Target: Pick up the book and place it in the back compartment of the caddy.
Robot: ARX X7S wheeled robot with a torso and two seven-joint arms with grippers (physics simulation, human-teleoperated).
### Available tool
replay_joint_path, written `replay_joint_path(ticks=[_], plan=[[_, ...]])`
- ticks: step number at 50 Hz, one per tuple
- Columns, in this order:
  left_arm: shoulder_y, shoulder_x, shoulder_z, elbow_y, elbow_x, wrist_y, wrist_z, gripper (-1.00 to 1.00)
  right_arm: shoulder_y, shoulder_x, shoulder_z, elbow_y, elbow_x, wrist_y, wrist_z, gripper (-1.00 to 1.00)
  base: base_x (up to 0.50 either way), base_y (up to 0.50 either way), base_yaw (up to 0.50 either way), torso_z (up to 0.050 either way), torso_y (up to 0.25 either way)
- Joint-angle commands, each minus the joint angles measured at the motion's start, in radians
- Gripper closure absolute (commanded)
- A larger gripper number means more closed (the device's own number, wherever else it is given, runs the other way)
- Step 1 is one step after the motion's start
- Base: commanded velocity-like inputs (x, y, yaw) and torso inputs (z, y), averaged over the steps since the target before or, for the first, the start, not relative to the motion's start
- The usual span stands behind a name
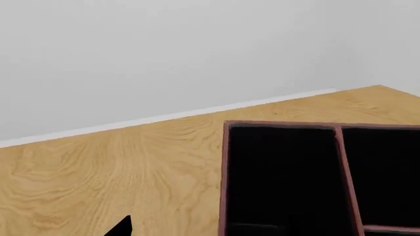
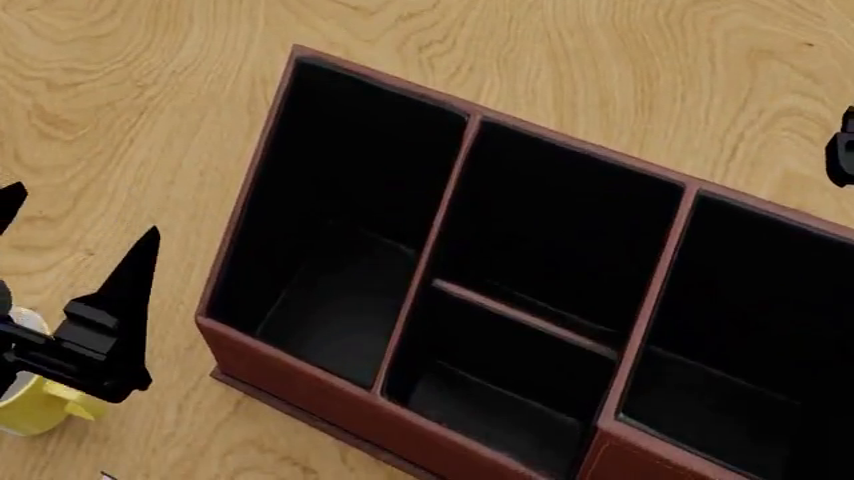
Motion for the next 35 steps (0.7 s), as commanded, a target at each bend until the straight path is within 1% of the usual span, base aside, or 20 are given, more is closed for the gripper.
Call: replay_joint_path(ticks=[1, 2, 8, 12, 13, 17, 18, 20, 22, 25, 31, 34, 35], plan=[[-0.047, -0.137, -0.023, 0.097, -0.116, -0.15, 0.053, -1.0, 0.002, 0.0, -0.023, 0.006, -0.008, -0.011, 0.001, -1.0, 0.0, 0.0, 0.0, 0.0, 0.0], [-0.065, -0.147, -0.051, 0.101, -0.155, -0.181, 0.05, -1.0, 0.004, -0.002, -0.031, 0.008, -0.014, -0.013, 0.0, -1.0, 0.0, 0.0, 0.0, 0.0, 0.0], [-0.133, -0.261, -0.016, 0.136, -0.176, -0.242, 0.118, -1.0, 0.004, -0.004, -0.046, 0.014, -0.023, -0.022, -0.004, -1.0, 0.0, 0.0, 0.0, 0.0, 0.0], [-0.185, -0.306, 0.003, 0.138, -0.188, -0.269, 0.156, -1.0, 0.004, -0.005, -0.054, 0.017, -0.028, -0.027, -0.008, -1.0, 0.0, 0.0, 0.0, 0.0, 0.0], [-0.203, -0.33, 0.027, 0.144, -0.181, -0.273, 0.182, -1.0, 0.003, -0.005, -0.055, 0.019, -0.029, -0.029, -0.009, -1.0, 0.0, 0.0, 0.0, 0.0, 0.0], [-0.275, -0.363, 0.032, 0.161, -0.247, -0.337, 0.215, -1.0, 0.003, -0.003, -0.06, 0.021, -0.031, -0.033, -0.011, -1.0, 0.0, 0.0, 0.0, 0.0, 0.0], [-0.294, -0.378, 0.049, 0.166, -0.239, -0.341, 0.228, -1.0, 0.003, -0.002, -0.06, 0.021, -0.03, -0.033, -0.011, -1.0, 0.0, 0.0, 0.0, 0.0, 0.0], [-0.32, -0.382, 0.038, 0.163, -0.274, -0.366, 0.235, -1.0, 0.004, -0.001, -0.059, 0.021, -0.028, -0.033, -0.01, -1.0, 0.0, 0.0, 0.0, 0.0, 0.0], [-0.359, -0.408, 0.064, 0.169, -0.275, -0.377, 0.269, -1.0, 0.005, 0.001, -0.062, 0.02, -0.028, -0.033, -0.009, -1.0, 0.0, 0.0, 0.0, 0.0, 0.0], [-0.395, -0.419, 0.059, 0.166, -0.307, -0.403, 0.282, -1.0, 0.0, 0.002, -0.063, 0.02, -0.03, -0.036, -0.009, -1.0, 0.0, 0.0, 0.0, 0.0, 0.0], [-0.426, -0.471, 0.072, 0.165, -0.331, -0.398, 0.366, -1.0, -0.003, 0.003, -0.07, 0.02, -0.034, -0.04, -0.01, -1.0, 0.0, 0.0, 0.0, 0.0, 0.0], [-0.448, -0.491, 0.07, 0.165, -0.361, -0.421, 0.385, -1.0, 0.0, 0.003, -0.073, 0.02, -0.032, -0.04, -0.007, -1.0, 0.0, 0.0, 0.0, 0.0, 0.0], [-0.453, -0.506, 0.088, 0.172, -0.341, -0.407, 0.41, -1.0, 0.001, 0.003, -0.074, 0.02, -0.031, -0.04, -0.006, -1.0, 0.0, 0.0, 0.0, 0.0, 0.0]])
